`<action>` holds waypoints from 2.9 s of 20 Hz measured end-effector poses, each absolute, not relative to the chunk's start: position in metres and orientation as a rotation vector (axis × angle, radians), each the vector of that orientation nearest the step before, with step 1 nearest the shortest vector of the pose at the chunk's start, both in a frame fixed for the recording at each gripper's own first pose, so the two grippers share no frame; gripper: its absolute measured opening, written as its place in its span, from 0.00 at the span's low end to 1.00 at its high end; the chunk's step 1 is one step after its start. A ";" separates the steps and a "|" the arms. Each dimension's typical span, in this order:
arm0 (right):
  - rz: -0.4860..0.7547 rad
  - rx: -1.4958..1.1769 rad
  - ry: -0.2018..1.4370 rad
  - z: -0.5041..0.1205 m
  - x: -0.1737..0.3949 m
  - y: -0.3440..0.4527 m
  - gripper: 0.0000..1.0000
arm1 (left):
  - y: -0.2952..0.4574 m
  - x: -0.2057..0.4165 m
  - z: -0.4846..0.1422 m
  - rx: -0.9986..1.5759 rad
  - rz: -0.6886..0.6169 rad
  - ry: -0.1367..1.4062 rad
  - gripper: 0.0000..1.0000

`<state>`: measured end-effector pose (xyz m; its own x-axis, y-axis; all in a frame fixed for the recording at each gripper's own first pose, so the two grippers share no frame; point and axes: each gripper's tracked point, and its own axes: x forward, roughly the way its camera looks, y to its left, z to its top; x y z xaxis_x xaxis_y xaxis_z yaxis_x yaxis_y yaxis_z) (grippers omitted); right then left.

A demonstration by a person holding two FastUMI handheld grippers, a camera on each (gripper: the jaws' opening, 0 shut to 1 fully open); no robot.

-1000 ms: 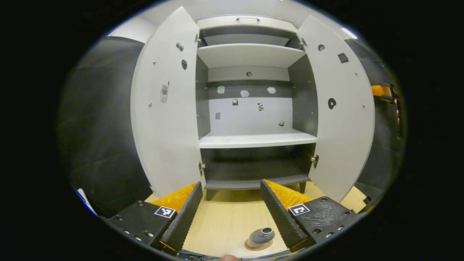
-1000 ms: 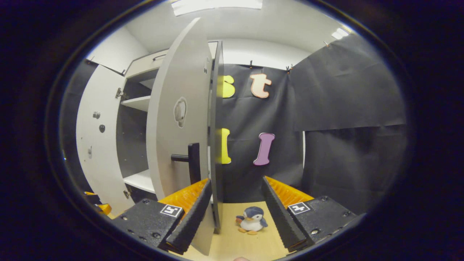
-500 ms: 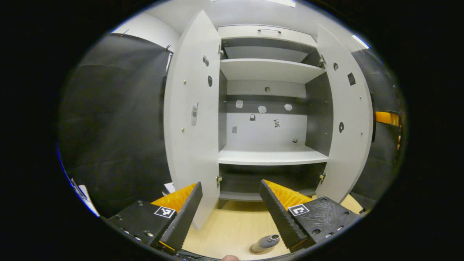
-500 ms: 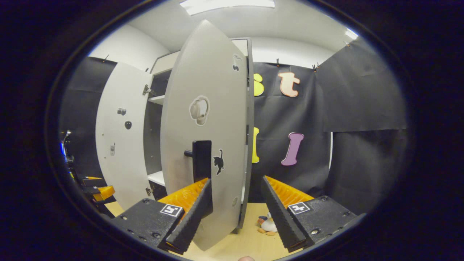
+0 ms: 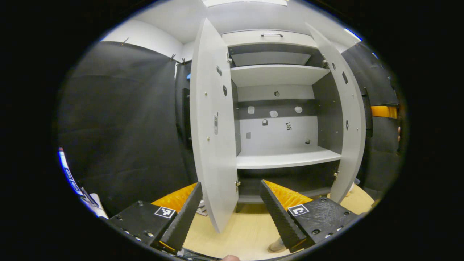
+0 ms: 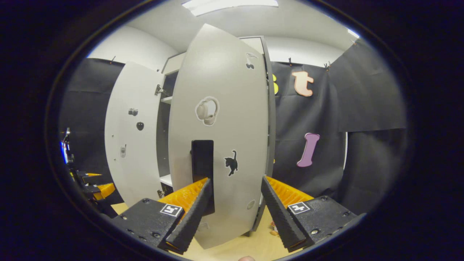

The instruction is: Grasp the bottle in the cabinet with the left hand and place it on the coaster, then close the right door with the right hand and the left door with the left hand.

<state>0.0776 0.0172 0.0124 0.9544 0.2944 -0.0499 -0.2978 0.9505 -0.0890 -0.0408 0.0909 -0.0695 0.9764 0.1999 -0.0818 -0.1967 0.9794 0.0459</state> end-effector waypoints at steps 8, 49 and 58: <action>0.384 -0.082 0.055 0.000 0.103 0.070 0.87 | 0.136 -0.059 -0.076 0.031 0.310 0.101 0.97; 0.051 -0.085 0.073 -0.014 0.035 -0.057 0.92 | 0.259 0.030 0.023 -0.051 0.311 0.058 0.95; 0.052 -0.065 0.077 -0.017 0.043 -0.059 0.92 | 0.245 0.030 0.019 -0.039 0.284 0.085 0.80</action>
<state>0.0426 -0.0587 -0.0166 0.9957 0.0498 -0.0784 -0.0548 0.9965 -0.0627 0.0296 0.2445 0.0186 0.9565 0.2777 -0.0890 -0.2810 0.9593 -0.0267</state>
